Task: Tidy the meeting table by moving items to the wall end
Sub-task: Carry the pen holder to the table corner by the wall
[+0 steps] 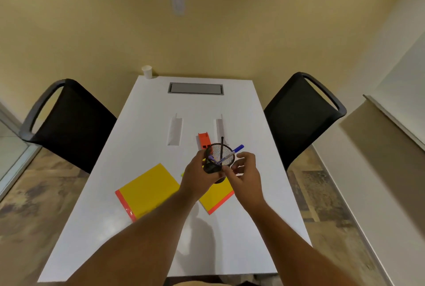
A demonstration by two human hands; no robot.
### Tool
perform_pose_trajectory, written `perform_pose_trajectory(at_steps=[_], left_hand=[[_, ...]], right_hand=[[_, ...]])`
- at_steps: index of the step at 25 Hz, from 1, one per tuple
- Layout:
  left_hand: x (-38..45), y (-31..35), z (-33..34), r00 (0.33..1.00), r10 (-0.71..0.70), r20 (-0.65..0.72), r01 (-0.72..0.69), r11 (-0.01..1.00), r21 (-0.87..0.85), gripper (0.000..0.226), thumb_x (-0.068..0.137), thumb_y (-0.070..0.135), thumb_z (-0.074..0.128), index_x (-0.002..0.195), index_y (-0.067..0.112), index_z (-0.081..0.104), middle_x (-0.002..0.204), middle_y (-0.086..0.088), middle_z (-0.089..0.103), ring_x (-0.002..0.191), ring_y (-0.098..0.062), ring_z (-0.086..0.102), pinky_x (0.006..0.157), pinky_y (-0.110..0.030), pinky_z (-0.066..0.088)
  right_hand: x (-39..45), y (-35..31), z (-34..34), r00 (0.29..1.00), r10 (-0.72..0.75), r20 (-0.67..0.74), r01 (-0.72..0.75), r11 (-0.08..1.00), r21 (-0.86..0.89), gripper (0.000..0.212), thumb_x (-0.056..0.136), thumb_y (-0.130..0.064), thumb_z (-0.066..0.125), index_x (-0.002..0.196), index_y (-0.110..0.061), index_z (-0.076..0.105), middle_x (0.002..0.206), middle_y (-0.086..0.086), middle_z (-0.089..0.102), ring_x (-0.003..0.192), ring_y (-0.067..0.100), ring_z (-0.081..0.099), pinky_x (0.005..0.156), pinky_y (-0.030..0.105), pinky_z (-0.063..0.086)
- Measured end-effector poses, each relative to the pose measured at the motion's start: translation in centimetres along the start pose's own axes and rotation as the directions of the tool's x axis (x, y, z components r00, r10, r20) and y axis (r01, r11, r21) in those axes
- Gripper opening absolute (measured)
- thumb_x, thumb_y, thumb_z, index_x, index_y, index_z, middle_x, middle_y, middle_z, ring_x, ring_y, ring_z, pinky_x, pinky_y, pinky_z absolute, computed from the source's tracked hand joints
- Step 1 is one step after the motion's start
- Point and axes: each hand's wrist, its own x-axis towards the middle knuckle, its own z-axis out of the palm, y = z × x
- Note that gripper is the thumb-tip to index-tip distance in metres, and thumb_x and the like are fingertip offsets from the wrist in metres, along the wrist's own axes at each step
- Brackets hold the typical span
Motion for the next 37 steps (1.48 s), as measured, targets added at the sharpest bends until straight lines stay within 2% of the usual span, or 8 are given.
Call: perform_pose_trajectory(at_steps=[9, 12, 16, 20, 25, 30, 34, 37], left_hand=[[0.4, 2.8, 7.0, 0.997, -0.073, -0.018, 0.072, 0.997, -0.041, 0.076, 0.069, 0.027, 0.095, 0.136, 0.036, 0.060, 0.124, 0.019, 0.071, 0.115, -0.005, 0.068, 0.086, -0.019, 0.060], [0.1, 4.2, 10.2, 0.993, -0.097, -0.061, 0.092, 0.992, -0.087, 0.077, 0.071, 0.017, 0.094, 0.139, 0.031, 0.061, 0.126, 0.010, 0.073, 0.115, -0.007, 0.069, 0.080, -0.019, 0.060], [0.1, 5.5, 11.8, 0.990, -0.067, -0.126, 0.059, 0.996, -0.072, 0.075, 0.077, 0.014, 0.089, 0.142, 0.032, 0.058, 0.127, 0.011, 0.071, 0.114, 0.005, 0.066, 0.085, -0.015, 0.057], [-1.0, 5.7, 10.8, 0.979, -0.100, -0.177, 0.090, 0.994, -0.068, 0.076, 0.078, 0.005, 0.084, 0.144, 0.031, 0.057, 0.126, 0.013, 0.071, 0.114, 0.005, 0.067, 0.083, -0.016, 0.058], [-3.9, 3.6, 7.5, 0.963, -0.154, -0.219, 0.145, 0.988, -0.060, 0.077, 0.078, -0.002, 0.084, 0.144, 0.028, 0.057, 0.121, 0.014, 0.071, 0.107, 0.003, 0.069, 0.077, -0.015, 0.059], [-7.9, -0.1, 1.1, 0.957, -0.153, -0.246, 0.135, 0.987, -0.087, 0.081, 0.071, 0.015, 0.092, 0.144, 0.030, 0.058, 0.130, 0.011, 0.071, 0.120, -0.008, 0.068, 0.095, -0.031, 0.061], [-11.1, -2.7, -5.8, 0.969, -0.170, -0.180, 0.147, 0.980, -0.135, 0.079, 0.070, 0.017, 0.089, 0.138, 0.043, 0.061, 0.127, 0.011, 0.072, 0.117, -0.012, 0.070, 0.084, -0.040, 0.065], [-13.6, -5.8, -12.4, 0.977, -0.189, -0.096, 0.173, 0.973, -0.155, 0.073, 0.078, 0.008, 0.086, 0.135, 0.045, 0.061, 0.123, 0.008, 0.074, 0.110, -0.012, 0.073, 0.079, -0.035, 0.065]], right_hand=[[5.5, 3.1, -8.2, 0.993, 0.011, 0.119, 0.002, 0.994, -0.108, 0.123, 0.068, -0.059, 0.093, 0.163, -0.036, 0.019, 0.151, -0.015, 0.043, 0.113, 0.011, 0.061, 0.091, 0.033, 0.061], [7.2, 4.1, -11.4, 0.962, 0.037, 0.270, -0.009, 0.994, -0.105, 0.133, 0.070, -0.050, 0.095, 0.168, -0.035, 0.006, 0.134, -0.014, 0.057, 0.089, 0.016, 0.072, 0.074, 0.019, 0.059], [8.1, 4.8, -13.0, 0.903, 0.045, 0.426, -0.071, 0.996, 0.045, 0.115, 0.073, -0.030, 0.098, 0.162, -0.031, 0.024, 0.128, -0.010, 0.061, 0.086, 0.007, 0.075, 0.068, 0.012, 0.056], [8.0, 5.0, -11.5, 0.877, -0.030, 0.480, -0.023, 0.994, 0.104, 0.086, 0.070, -0.033, 0.099, 0.143, -0.030, 0.054, 0.127, -0.012, 0.070, 0.113, 0.011, 0.068, 0.091, 0.026, 0.059], [5.8, 3.6, -7.4, 0.838, -0.087, 0.539, 0.024, 0.992, 0.122, 0.089, 0.068, -0.024, 0.100, 0.144, -0.029, 0.053, 0.127, -0.014, 0.070, 0.111, -0.002, 0.067, 0.091, 0.015, 0.054], [1.3, 1.4, -0.5, 0.844, -0.108, 0.525, 0.073, 0.994, 0.086, 0.075, 0.064, -0.017, 0.101, 0.128, -0.028, 0.062, 0.112, -0.012, 0.075, 0.103, 0.005, 0.072, 0.094, 0.030, 0.061], [-3.9, -1.5, 5.9, 0.895, -0.106, 0.433, 0.081, 0.994, 0.076, 0.064, 0.064, -0.017, 0.101, 0.107, -0.040, 0.060, 0.097, -0.032, 0.072, 0.090, -0.007, 0.069, 0.078, 0.015, 0.055], [-8.3, -4.0, 11.3, 0.918, -0.100, 0.384, 0.086, 0.995, 0.055, 0.062, 0.061, -0.022, 0.103, 0.106, -0.035, 0.063, 0.094, -0.018, 0.076, 0.088, -0.002, 0.072, 0.073, 0.018, 0.058]])
